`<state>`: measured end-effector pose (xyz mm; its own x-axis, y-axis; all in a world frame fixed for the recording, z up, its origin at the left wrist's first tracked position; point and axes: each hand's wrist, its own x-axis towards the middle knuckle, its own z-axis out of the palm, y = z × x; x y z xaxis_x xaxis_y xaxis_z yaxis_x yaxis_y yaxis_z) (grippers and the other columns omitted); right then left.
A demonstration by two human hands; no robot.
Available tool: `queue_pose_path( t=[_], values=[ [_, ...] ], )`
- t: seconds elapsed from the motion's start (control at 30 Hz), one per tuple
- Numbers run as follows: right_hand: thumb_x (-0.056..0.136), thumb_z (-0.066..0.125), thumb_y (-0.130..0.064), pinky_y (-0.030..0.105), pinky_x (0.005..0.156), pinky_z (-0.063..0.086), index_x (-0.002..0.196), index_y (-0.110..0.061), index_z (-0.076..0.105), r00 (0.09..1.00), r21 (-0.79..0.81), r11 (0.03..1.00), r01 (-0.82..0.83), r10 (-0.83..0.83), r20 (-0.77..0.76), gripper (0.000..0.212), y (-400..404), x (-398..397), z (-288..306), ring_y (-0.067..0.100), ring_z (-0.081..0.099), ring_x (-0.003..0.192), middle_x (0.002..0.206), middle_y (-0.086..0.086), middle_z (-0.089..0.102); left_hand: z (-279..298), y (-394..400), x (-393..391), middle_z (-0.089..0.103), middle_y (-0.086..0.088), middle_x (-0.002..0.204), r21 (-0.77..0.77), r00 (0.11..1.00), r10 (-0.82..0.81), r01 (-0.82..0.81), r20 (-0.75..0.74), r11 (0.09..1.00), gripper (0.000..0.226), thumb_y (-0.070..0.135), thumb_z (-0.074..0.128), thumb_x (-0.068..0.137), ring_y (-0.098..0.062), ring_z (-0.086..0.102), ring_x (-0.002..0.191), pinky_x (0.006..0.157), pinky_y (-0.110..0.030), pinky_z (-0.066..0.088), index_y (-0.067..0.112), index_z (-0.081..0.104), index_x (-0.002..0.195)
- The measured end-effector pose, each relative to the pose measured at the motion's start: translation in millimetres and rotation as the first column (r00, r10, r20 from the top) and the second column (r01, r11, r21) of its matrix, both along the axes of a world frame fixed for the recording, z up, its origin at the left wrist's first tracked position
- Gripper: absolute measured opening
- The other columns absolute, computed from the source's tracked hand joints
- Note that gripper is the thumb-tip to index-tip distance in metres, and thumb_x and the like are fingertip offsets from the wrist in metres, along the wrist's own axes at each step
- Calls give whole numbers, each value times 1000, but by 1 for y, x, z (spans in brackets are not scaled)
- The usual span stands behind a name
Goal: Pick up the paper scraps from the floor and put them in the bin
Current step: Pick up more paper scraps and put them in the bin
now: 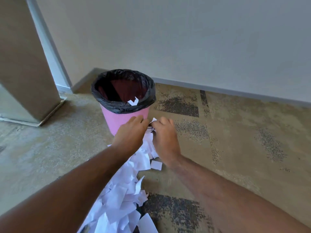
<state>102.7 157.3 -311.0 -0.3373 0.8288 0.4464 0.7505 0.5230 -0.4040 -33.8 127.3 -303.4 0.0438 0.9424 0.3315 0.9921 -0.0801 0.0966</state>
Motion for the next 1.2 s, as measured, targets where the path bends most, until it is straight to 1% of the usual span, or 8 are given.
queue_pose_path(
  t=[0.2, 0.4, 0.53, 0.63, 0.8, 1.0, 1.1, 1.2],
  values=[
    [77, 64, 10, 32, 73, 44, 90, -14, 67, 993, 117, 993, -9, 22, -113, 27, 35, -42, 40, 16, 38, 92, 92, -1, 53, 44, 24, -36, 51, -5, 92, 195, 998, 46, -39, -31, 980, 30, -9, 64, 75, -25, 53, 83, 44, -33, 38, 11, 60, 96],
    [78, 60, 9, 40, 74, 47, 93, -10, 66, 986, 141, 990, -30, 53, -157, 26, 57, -72, 58, 25, 46, 95, 98, 6, 54, 63, 46, -61, 51, -7, 95, 222, 995, 87, -74, -47, 972, 39, -10, 66, 70, -26, 48, 82, 54, -39, 47, 11, 57, 101],
    [83, 58, 2, 34, 82, 46, 101, -15, 66, 985, 97, 994, -48, 64, -160, 26, 72, -89, 66, 23, 44, 101, 104, 4, 52, 68, 61, -77, 49, -9, 103, 190, 993, 101, -86, -67, 978, 44, -5, 66, 72, -26, 46, 87, 65, -42, 49, 11, 54, 112],
    [88, 54, -2, 25, 86, 35, 111, -14, 65, 987, 41, 997, -60, 65, -144, 29, 80, -99, 68, 25, 43, 105, 113, 8, 49, 68, 72, -88, 47, -8, 104, 161, 990, 122, -111, -63, 981, 36, 8, 66, 81, -24, 43, 87, 67, -41, 49, 13, 53, 114],
    [91, 54, -12, 36, 103, 37, 129, -12, 57, 984, -175, 977, -119, 93, -151, 39, 87, -113, 61, 32, 40, 117, 126, 15, 42, 58, 80, -91, 44, -11, 114, 27, 989, 147, -146, -11, 989, 42, 16, 60, 85, -28, 42, 95, 73, -41, 47, 11, 49, 125],
    [92, 50, -2, 36, 111, 28, 148, -12, 35, 971, -287, 928, -239, 225, -81, 58, 92, -107, 53, 34, 22, 142, 155, 16, 20, 47, 85, -95, 38, -12, 137, -127, 971, 163, -142, 174, 982, 61, 42, 40, 91, -33, 41, 121, 100, -50, 44, 13, 30, 144],
    [89, 53, 6, 39, 116, 30, 155, -16, 22, 969, -280, 928, -247, 237, -71, 77, 96, -103, 50, 31, 15, 149, 163, 14, 7, 52, 83, -93, 32, -15, 146, -123, 955, 130, -99, 268, 987, 70, 28, 57, 96, -36, 34, 132, 112, -46, 33, 10, 21, 154],
    [90, 54, 6, 40, 116, 32, 155, -17, 24, 968, -235, 940, -249, 237, -78, 76, 96, -99, 48, 31, 18, 149, 164, 13, 8, 57, 77, -89, 33, -16, 148, -63, 957, 82, -67, 280, 996, 69, 21, 57, 97, -34, 34, 136, 113, -40, 28, 7, 22, 154]
  ],
)
